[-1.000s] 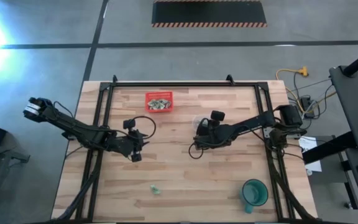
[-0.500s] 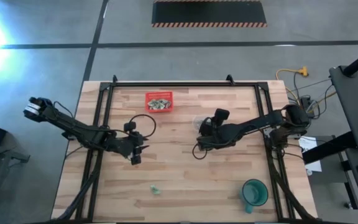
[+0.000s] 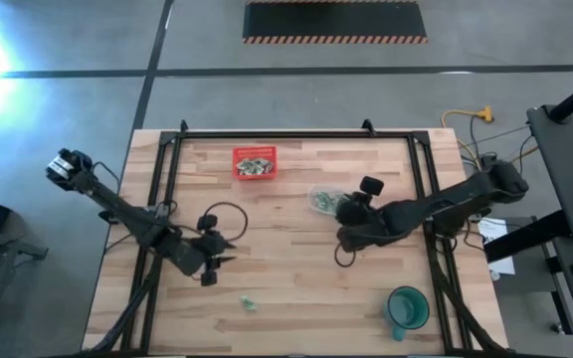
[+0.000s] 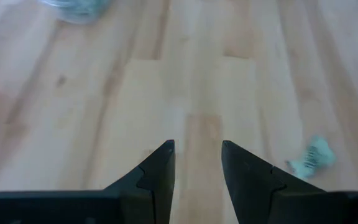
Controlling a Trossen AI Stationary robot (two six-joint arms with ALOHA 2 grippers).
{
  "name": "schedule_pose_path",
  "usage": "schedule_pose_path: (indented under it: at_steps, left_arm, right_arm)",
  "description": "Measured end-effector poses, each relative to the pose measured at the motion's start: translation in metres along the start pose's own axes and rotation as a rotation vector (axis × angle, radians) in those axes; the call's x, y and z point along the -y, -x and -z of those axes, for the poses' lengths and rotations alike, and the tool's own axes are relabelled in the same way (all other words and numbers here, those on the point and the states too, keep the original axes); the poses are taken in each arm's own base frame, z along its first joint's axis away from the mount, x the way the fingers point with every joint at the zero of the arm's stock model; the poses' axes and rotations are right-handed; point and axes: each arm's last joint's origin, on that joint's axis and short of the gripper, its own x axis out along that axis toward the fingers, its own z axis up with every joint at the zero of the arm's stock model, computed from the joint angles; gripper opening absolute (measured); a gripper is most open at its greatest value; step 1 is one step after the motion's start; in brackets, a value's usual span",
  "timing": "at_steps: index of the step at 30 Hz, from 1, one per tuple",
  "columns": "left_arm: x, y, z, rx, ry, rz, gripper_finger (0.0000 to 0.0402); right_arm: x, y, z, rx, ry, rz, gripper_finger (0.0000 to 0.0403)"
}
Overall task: Pick and place items into bin
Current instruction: Put the green stevia packet into the orange bin
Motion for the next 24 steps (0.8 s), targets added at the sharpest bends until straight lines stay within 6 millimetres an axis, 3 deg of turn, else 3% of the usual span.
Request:
schedule_pose_path:
  at_steps: [9, 16, 24]
  left_arm:
    - [0.036, -0.016, 0.009, 0.031, -0.014, 0.121, 0.0116]
    - [0.062, -0.047, 0.020, 0.026, -0.083, 0.252, 0.0116]
    - [0.074, -0.070, 0.035, -0.004, -0.091, 0.309, 0.0116]
  right_arm:
    - [-0.001, 0.029, 0.004, 0.093, -0.005, -0.078, 0.0080]
    - [-0.004, 0.033, 0.004, 0.116, 0.004, -0.097, 0.0079]
    - [-0.011, 0.038, 0.003, 0.147, 0.030, -0.131, 0.0073]
